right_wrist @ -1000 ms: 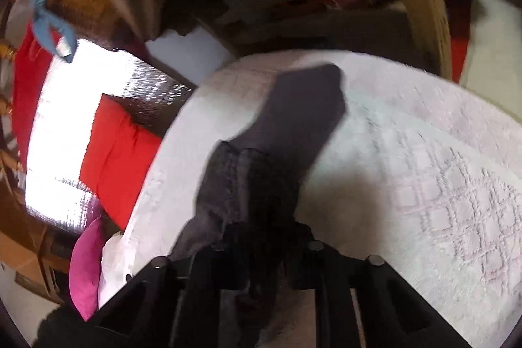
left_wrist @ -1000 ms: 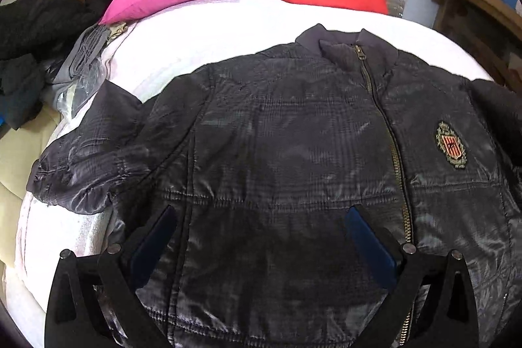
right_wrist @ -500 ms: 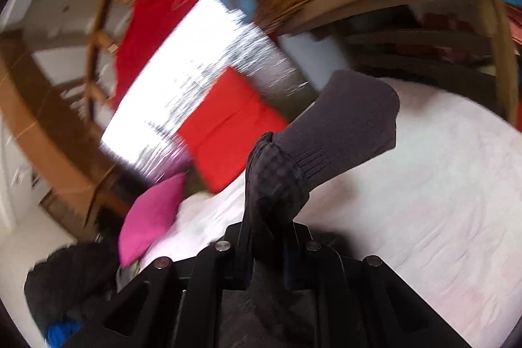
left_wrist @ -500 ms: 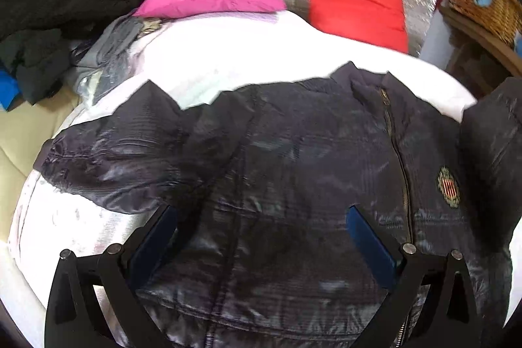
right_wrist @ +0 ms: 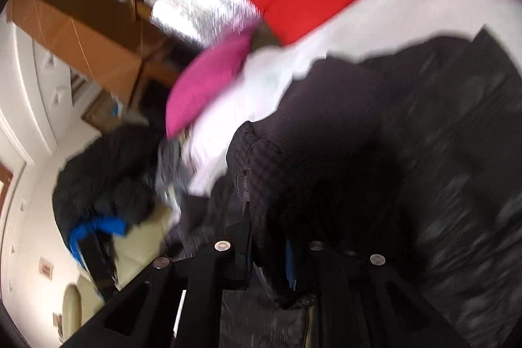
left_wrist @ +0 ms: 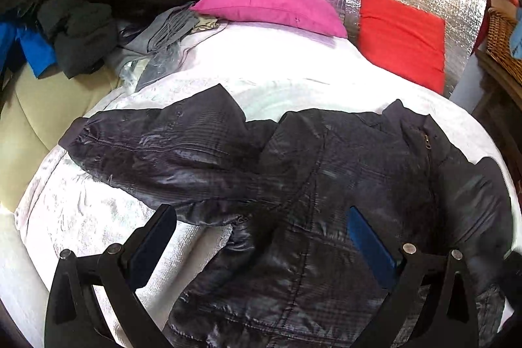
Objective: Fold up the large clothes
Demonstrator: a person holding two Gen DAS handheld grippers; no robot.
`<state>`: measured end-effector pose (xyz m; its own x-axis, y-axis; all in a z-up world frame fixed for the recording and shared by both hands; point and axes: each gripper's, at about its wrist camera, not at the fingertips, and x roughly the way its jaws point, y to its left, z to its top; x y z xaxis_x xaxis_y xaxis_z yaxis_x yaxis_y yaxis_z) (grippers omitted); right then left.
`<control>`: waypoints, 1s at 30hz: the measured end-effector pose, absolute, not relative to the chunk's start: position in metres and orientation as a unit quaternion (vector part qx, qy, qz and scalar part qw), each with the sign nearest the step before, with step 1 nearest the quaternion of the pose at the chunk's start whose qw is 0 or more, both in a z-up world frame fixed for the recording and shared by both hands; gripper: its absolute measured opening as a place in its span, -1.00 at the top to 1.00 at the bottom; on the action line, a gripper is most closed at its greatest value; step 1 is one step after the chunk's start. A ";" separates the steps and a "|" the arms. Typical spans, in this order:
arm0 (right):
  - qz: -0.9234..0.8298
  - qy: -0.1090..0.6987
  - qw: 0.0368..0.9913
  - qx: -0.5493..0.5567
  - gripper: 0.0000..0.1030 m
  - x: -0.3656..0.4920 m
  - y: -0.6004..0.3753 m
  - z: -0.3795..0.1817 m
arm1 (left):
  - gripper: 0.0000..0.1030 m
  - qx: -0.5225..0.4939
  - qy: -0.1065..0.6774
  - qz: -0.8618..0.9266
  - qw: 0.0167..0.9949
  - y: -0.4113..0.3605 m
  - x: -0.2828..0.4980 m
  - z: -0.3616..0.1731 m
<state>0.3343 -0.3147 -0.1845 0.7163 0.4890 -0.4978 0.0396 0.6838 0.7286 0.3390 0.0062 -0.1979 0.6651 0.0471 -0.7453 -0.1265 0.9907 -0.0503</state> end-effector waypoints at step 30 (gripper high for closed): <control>-0.048 0.362 0.829 0.423 -0.62 0.294 -0.484 -0.223 | -1.00 -0.011 0.326 -0.183 0.927 -0.113 0.291 -0.177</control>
